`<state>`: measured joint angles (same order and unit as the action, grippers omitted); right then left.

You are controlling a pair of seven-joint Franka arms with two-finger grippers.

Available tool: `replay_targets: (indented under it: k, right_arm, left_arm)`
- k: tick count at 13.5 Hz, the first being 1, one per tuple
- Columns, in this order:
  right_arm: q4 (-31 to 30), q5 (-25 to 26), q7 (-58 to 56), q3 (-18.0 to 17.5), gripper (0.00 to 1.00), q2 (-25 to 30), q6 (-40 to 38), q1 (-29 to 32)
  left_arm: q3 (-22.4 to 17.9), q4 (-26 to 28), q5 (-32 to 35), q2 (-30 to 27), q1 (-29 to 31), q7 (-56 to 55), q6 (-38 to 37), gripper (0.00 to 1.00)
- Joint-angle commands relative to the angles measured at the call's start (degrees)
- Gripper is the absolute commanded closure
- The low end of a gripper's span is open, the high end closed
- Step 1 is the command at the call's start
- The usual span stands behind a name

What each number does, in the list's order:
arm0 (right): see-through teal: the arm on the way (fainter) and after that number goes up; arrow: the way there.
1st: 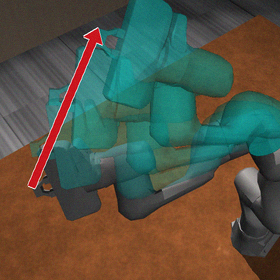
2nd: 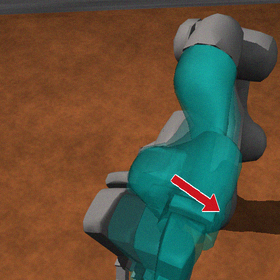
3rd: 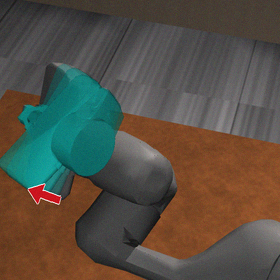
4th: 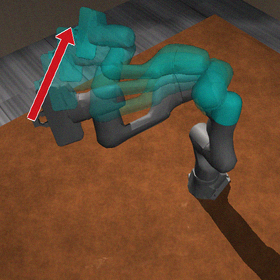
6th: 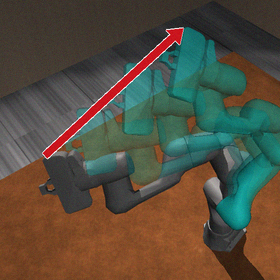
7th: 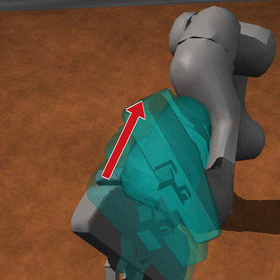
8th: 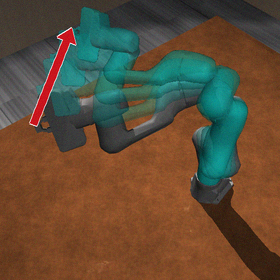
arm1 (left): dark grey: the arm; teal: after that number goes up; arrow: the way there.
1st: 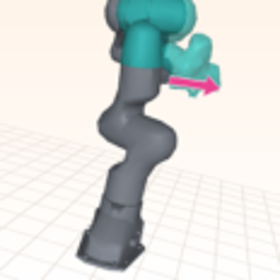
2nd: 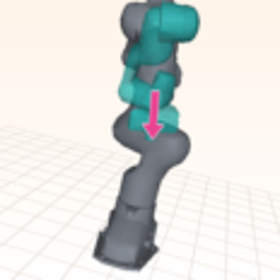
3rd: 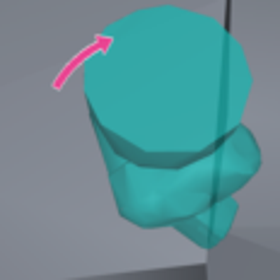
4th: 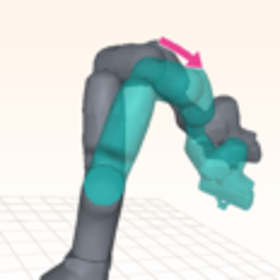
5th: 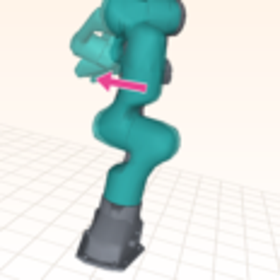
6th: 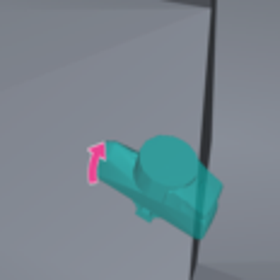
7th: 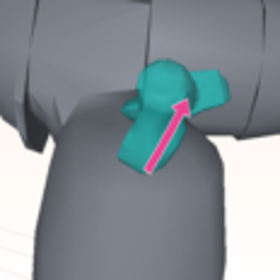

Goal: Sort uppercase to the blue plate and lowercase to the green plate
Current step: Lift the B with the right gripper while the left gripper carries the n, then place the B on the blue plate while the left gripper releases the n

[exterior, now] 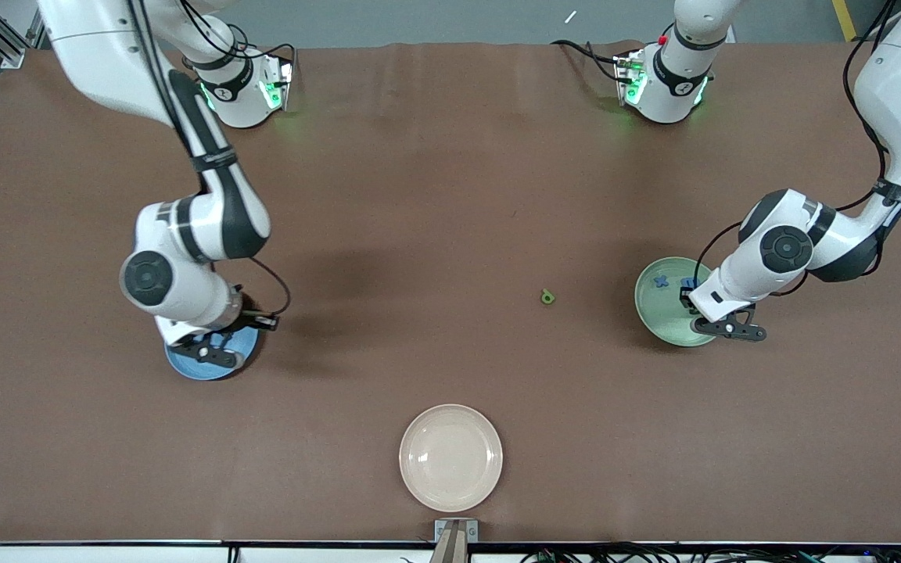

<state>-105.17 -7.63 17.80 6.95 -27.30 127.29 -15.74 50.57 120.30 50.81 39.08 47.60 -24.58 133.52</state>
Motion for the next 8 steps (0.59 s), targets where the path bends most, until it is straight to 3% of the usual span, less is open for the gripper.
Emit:
replay_targets:
  k: [1, 3, 4, 8]
  right_arm:
    - [0.1, 0.3, -5.9, -1.1, 1.00, -2.0, 2.5, 4.2]
    - [0.4, 0.3, -6.2, -1.1, 1.00, -4.4, 5.2, 4.6]
    - [0.4, 0.2, -6.1, -1.1, 0.99, -5.5, 6.8, 4.6]
    - [0.9, 0.0, -5.9, -1.1, 0.98, -8.6, 8.8, 4.8]
  left_arm:
    - [0.1, -0.4, 1.7, 0.1, 0.0, -0.4, 0.3, 0.72]
    - [0.3, -0.4, 1.7, -0.6, 0.0, -0.3, 0.3, 0.33]
    - [0.4, -0.4, 1.7, -0.8, 0.0, -0.4, 0.3, 0.03]
    - [4.3, -0.9, 0.6, -1.1, 0.0, -4.8, -0.8, 0.00]
